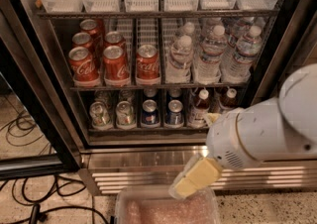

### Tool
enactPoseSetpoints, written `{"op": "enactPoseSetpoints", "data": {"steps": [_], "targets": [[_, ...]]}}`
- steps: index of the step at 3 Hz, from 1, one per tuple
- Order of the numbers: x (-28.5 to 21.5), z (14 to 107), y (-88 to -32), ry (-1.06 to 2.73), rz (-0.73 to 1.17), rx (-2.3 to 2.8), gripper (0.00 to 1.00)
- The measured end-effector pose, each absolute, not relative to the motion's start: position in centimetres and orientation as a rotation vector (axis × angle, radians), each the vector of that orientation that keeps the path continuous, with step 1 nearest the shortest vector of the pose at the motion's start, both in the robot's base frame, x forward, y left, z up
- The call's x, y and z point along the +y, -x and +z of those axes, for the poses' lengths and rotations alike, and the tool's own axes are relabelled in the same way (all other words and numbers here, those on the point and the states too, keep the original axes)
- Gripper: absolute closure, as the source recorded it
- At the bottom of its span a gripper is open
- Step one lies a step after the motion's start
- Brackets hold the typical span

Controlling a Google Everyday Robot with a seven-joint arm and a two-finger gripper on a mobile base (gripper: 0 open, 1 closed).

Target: Pick coke can from middle shelf of fridge

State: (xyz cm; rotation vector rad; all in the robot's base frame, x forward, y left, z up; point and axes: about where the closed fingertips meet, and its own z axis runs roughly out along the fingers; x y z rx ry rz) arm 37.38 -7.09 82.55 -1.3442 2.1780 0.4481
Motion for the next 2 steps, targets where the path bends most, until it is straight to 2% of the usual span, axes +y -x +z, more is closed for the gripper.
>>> {"op": "enactPoseSetpoints", "data": {"steps": [2], "targets": [[-4.8, 79.1, -39.9, 1.042, 0.402, 2.173, 0.0]]}}
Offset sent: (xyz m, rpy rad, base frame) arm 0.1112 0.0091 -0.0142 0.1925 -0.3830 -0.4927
